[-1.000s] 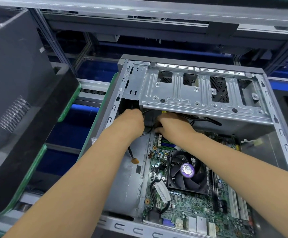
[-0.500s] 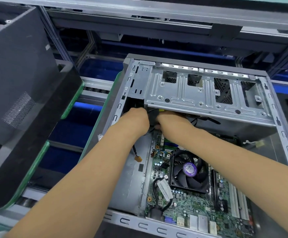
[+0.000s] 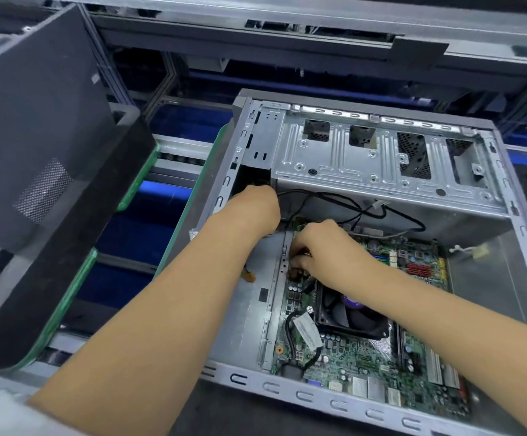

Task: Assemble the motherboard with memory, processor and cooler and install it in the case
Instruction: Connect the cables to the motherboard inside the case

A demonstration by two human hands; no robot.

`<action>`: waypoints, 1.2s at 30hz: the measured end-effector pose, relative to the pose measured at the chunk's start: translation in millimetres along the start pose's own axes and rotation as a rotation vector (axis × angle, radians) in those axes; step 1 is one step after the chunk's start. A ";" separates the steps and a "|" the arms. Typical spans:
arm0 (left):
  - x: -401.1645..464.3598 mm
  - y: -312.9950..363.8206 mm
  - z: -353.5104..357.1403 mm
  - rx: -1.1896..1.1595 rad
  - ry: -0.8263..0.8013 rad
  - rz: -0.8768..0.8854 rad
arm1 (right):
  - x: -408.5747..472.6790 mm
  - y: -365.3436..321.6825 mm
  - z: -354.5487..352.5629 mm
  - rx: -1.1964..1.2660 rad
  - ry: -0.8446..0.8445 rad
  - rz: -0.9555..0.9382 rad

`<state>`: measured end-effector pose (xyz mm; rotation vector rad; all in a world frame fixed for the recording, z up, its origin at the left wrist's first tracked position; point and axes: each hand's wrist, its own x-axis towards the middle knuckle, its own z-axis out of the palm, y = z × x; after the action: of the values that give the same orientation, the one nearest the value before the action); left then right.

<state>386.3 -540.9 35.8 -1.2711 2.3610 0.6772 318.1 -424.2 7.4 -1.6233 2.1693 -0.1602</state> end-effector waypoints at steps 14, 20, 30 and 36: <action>5.8 -1.5 2.1 0.026 0.013 0.039 | 4.4 7.9 -7.4 0.198 -0.046 0.023; 6.4 -1.4 2.2 0.046 0.014 0.035 | 4.1 12.4 -13.1 0.273 -0.070 0.076; 6.9 1.3 0.3 0.051 -0.037 0.003 | 4.6 3.4 2.7 -0.057 0.039 0.015; 5.1 1.6 -1.1 0.033 -0.050 0.023 | 6.2 0.7 4.9 -0.059 -0.002 -0.007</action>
<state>382.1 -544.2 34.3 -1.2013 2.3404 0.6663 318.0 -429.0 1.1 -1.6626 2.1863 -0.0976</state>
